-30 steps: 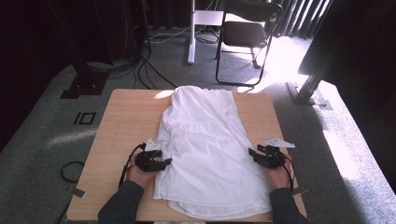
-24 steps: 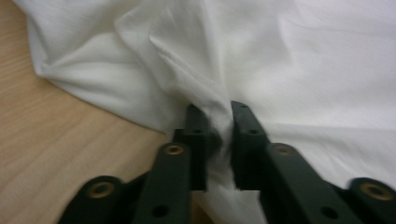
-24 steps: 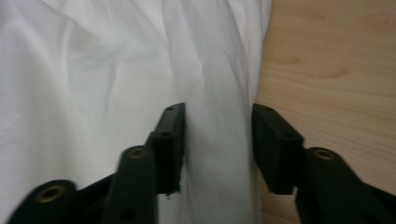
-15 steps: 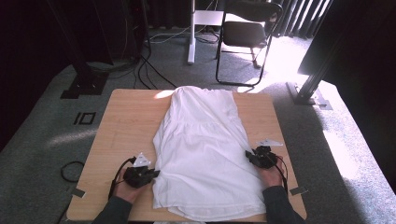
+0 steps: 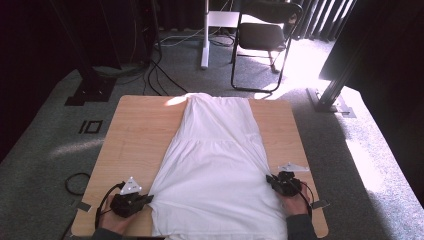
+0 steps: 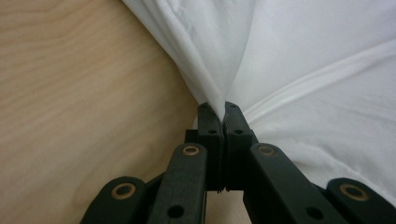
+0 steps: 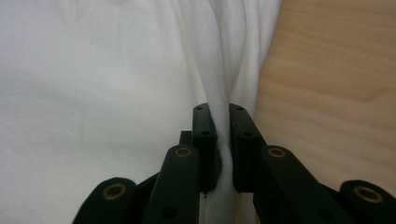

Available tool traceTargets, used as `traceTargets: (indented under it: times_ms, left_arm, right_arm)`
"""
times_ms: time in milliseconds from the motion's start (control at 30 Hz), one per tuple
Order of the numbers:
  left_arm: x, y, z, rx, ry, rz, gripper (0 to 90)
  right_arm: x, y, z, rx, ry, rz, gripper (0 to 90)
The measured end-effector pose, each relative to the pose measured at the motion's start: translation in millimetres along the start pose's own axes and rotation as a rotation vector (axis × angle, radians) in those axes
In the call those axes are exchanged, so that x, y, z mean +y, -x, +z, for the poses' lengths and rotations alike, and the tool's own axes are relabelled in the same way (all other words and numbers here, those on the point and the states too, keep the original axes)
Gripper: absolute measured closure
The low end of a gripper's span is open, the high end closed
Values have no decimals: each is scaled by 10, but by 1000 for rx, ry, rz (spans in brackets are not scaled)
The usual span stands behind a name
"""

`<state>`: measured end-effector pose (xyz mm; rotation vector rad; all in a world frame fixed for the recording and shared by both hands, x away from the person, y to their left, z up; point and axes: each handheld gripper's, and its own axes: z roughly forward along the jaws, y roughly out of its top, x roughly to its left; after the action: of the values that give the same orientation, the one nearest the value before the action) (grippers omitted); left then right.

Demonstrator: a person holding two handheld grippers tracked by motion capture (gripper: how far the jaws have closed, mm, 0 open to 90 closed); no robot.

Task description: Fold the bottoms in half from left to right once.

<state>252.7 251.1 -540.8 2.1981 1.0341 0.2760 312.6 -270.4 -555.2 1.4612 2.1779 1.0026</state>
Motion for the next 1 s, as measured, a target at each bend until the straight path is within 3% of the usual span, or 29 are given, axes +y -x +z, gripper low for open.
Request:
traceTargets:
  times_ms: [133,233,300,333,367,467,600,700,733,767,1000]
  left_arm:
    - [-143,133,-61,-30,3,19,894]
    - [-188,237,-60,-44,-14,57,895]
    - [-185,244,-86,-43,21,55,888]
    - [-178,229,-102,-35,55,38,841]
    - [-167,199,-119,-27,86,19,719]
    - [-98,117,-197,-8,173,-5,585]
    - [98,29,-273,31,234,16,511]
    - [301,-54,-255,55,261,35,487]
    - [301,-54,-255,55,261,35,476]
    - [450,-125,-188,65,262,37,467]
    - [970,-329,276,93,246,43,453]
  right_arm:
    - [-134,-53,-126,9,-7,-3,825]
    - [-208,-55,-206,3,-11,3,825]
    - [-262,-54,-251,12,-8,16,824]
    - [-279,-50,-266,17,-5,21,820]
    - [-285,-50,-276,20,-2,24,802]
    - [-237,-50,-291,26,27,9,663]
    - [-60,-51,-306,36,88,2,527]
    - [142,-57,-272,48,120,-16,486]
    - [213,-59,-246,52,127,-25,481]
    - [302,-63,-202,54,136,-32,476]
    - [772,-107,181,51,137,-85,468]
